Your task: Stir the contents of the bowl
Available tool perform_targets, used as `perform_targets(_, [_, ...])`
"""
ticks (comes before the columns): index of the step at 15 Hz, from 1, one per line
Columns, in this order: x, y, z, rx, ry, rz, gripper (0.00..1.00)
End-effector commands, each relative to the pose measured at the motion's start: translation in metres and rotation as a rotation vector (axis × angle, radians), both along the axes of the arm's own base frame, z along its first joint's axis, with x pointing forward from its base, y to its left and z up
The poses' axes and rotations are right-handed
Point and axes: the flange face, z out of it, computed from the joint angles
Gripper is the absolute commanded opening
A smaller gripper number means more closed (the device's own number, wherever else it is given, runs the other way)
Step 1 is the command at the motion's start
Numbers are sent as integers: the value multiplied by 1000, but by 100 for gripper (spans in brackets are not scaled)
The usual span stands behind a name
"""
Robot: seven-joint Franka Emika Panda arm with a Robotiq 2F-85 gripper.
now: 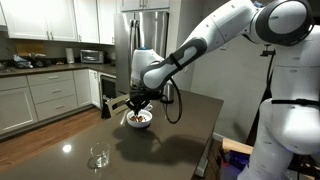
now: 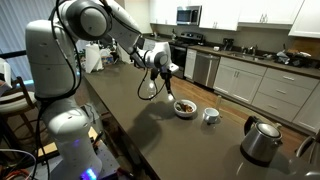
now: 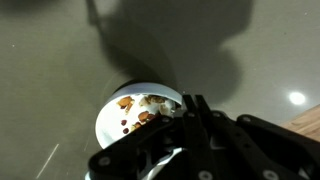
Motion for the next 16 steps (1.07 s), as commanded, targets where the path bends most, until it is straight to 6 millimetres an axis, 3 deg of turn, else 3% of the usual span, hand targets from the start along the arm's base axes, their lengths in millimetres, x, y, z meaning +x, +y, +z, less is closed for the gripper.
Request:
perform_targets(1, [17, 5, 4, -22, -11, 29, 4])
perform_targets(9, [48, -18, 32, -50, -89, -13, 4])
perform_targets(16, [47, -54, 36, -59, -89, -80, 4])
